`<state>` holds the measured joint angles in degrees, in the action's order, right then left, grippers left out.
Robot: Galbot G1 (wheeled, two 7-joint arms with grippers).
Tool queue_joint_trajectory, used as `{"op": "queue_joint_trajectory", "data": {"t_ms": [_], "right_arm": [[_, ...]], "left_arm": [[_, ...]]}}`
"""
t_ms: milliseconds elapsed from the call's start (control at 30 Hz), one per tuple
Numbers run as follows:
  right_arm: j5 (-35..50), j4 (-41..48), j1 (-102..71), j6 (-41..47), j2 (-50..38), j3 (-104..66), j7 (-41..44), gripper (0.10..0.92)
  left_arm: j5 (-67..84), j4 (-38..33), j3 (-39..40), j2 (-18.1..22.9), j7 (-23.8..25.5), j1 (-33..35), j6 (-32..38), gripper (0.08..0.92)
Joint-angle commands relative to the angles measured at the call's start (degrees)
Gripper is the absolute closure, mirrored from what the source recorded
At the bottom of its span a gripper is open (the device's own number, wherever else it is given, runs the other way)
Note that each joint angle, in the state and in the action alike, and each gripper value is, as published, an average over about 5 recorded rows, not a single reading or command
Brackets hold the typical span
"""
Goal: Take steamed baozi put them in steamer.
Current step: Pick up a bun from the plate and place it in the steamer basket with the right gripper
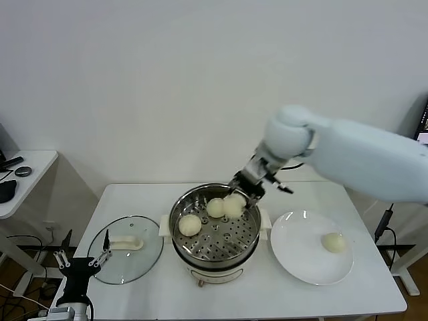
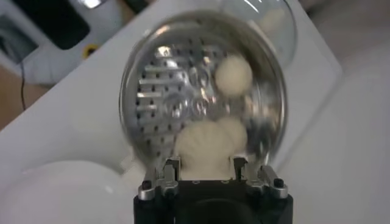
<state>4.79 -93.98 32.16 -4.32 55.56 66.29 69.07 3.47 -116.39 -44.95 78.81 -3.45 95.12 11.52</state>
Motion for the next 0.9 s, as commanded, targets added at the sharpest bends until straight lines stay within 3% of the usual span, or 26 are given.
{"op": "queue_joint_trajectory", "data": {"t_ms": [33,233,667,900], "right_arm": [[-5.3,0.0,0.0,-10.8,8.6,8.1,-3.2,0.498],[-9.7,0.6,-2.6,-13.9,9.4,9.5,-4.2,0.491],[-10.0,-0.2,-5.2,-15.2,8.4,9.8,-4.7,0.484],[-9.2,0.1,-3.6,-15.2,7.2,7.3,-5.0,0.331]], "left_arm": [[0.1,-0.1,-0.5,0.1,0.0,0.0,0.1,0.177],[0.3,-0.2,-1.1,0.3,0.0,0.1,0.3,0.177],[0.2,-0.1,-1.5,0.8,-0.1,0.5,0.6,0.177],[0.0,-0.2,-1.1,0.9,-0.1,0.4,0.6,0.177]]}}
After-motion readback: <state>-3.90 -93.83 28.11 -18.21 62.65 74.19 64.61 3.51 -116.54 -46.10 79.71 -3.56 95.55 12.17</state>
